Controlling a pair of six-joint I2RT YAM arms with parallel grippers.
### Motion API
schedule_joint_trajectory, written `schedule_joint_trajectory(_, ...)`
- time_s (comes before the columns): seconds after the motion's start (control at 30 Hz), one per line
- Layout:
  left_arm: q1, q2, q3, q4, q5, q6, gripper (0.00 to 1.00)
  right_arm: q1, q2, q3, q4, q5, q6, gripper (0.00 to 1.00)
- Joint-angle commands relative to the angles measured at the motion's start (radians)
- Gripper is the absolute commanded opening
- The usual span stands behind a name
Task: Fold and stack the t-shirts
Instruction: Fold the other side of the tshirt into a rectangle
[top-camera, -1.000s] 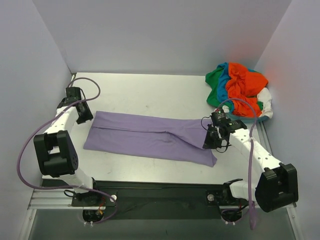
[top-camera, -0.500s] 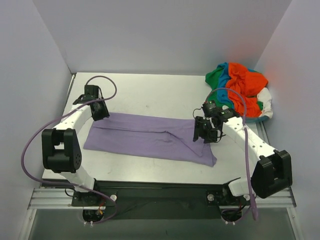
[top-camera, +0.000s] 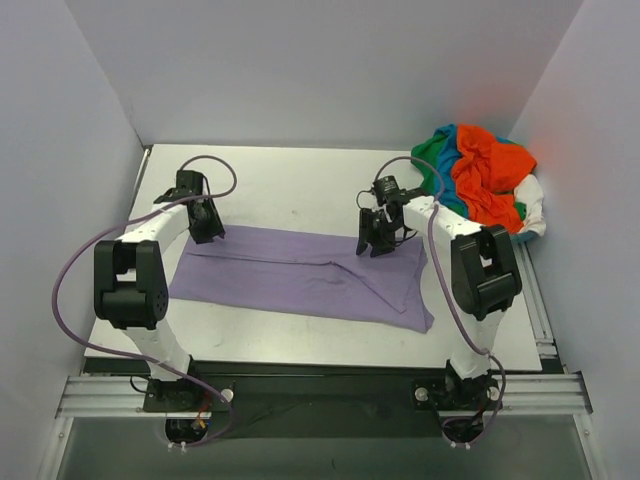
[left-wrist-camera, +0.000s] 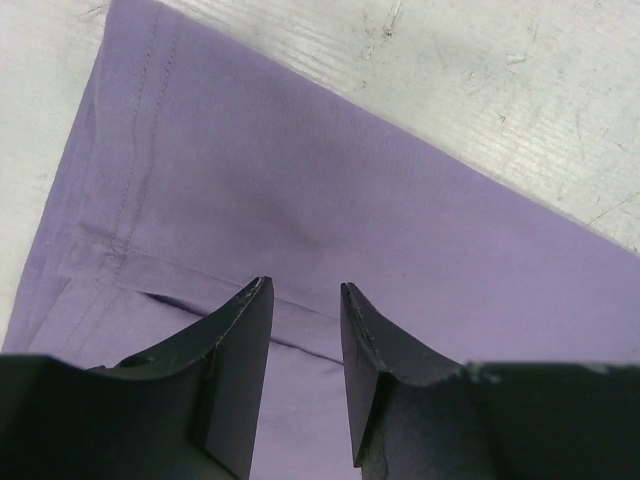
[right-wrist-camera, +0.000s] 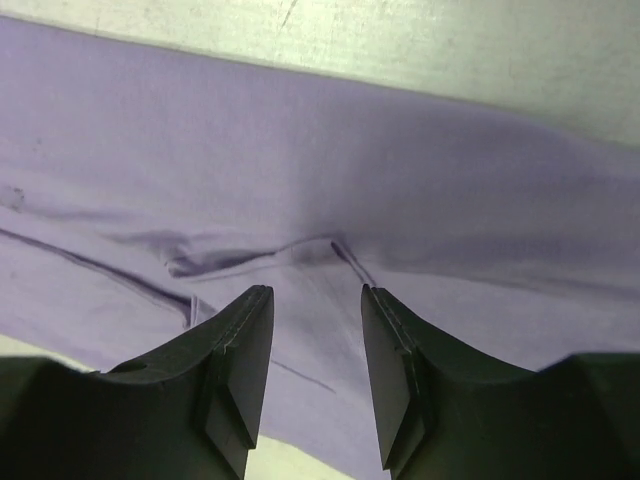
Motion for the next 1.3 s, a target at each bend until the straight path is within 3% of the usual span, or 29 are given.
schedule_joint_trajectory(0.0, 0.005, 0.000, 0.054, 0.003, 0.003, 0.013, 0.44, 0.004, 0.020, 0.055, 0.001, 0.015, -0.032, 0.40)
schedule_joint_trajectory(0.57, 0.029, 0.013, 0.055, -0.017, 0.004, 0.048, 0.44, 0.023, 0.094, 0.053, 0.003, 0.000, -0.043, 0.29)
schedule_joint_trajectory(0.67, 0.031, 0.006, 0.045, -0.014, 0.006, 0.053, 0.44, 0.026, 0.098, 0.056, 0.003, -0.004, -0.044, 0.22)
schedule_joint_trajectory(0.8, 0.066, 0.003, 0.034, -0.009, 0.012, 0.057, 0.44, 0.033, 0.094, 0.056, 0.001, -0.009, -0.047, 0.04)
schedule_joint_trajectory(0.87, 0.069, 0.003, 0.029, -0.004, 0.012, 0.060, 0.44, 0.038, 0.080, 0.055, -0.004, -0.006, -0.049, 0.00)
schedule_joint_trajectory(1.27, 0.075, -0.026, -0.018, 0.022, 0.017, 0.060, 0.44, 0.101, -0.038, -0.003, -0.020, 0.034, -0.020, 0.00)
